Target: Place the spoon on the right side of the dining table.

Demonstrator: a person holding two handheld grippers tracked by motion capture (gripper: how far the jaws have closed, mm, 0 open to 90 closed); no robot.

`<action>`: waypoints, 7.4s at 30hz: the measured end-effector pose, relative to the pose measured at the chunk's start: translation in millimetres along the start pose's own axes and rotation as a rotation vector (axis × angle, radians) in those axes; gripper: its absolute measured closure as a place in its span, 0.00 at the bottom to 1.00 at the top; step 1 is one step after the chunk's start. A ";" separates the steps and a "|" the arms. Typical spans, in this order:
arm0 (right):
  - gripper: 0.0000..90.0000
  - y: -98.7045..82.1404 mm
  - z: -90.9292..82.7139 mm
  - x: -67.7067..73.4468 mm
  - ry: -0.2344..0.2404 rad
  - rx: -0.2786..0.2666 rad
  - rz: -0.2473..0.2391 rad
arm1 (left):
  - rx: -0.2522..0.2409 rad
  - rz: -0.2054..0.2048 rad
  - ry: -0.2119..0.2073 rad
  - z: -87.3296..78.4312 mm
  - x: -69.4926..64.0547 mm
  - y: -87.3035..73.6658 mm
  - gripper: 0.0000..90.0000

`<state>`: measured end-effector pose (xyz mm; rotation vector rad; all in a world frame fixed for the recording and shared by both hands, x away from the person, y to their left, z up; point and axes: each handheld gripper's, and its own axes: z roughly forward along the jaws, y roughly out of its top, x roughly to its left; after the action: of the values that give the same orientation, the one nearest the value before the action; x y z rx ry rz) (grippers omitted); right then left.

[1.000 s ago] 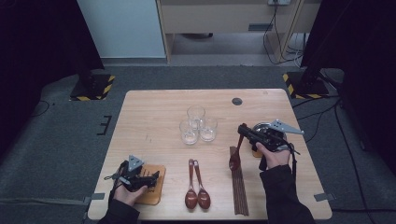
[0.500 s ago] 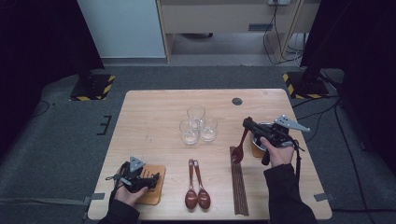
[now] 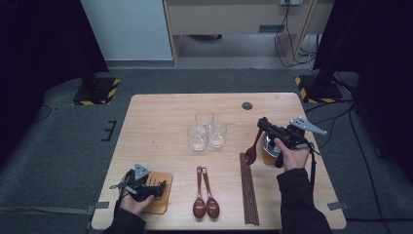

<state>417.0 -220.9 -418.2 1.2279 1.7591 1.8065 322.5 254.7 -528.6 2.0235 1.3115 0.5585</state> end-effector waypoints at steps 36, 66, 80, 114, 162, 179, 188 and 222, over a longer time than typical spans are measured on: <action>0.94 20.9 -9.0 -22.7 -0.084 -0.095 0.019 | -0.014 -0.001 0.000 0.5 -0.3 -2.0 0.04; 0.94 30.4 -22.1 -51.0 -0.187 -0.146 0.056 | -0.015 -0.001 0.000 0.5 -0.3 -2.2 0.04; 0.94 31.0 -23.4 -64.4 -0.237 -0.143 0.072 | -0.015 0.000 -0.001 0.4 -0.2 -2.3 0.04; 0.94 20.3 -10.1 -88.6 -0.353 -0.053 0.084 | -0.015 0.002 -0.003 0.4 0.1 -2.3 0.04; 0.63 13.6 -10.7 -94.4 -0.425 0.158 0.054 | -0.014 0.002 -0.002 0.3 0.0 -2.3 0.03; 0.49 4.3 -24.5 -105.0 -0.454 0.201 0.064 | -0.014 0.001 -0.001 0.4 -0.2 -2.3 0.03; 0.45 -3.3 -28.8 -108.2 -0.459 0.216 0.069 | -0.015 0.000 -0.001 0.4 -0.2 -2.3 0.03; 0.38 -28.8 -42.8 -126.9 -0.479 0.247 0.105 | -0.025 -0.006 0.006 0.5 -1.3 -3.5 0.03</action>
<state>447.9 -337.9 -482.4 1.7078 1.6873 1.2220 320.0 254.3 -531.5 1.9984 1.3077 0.5760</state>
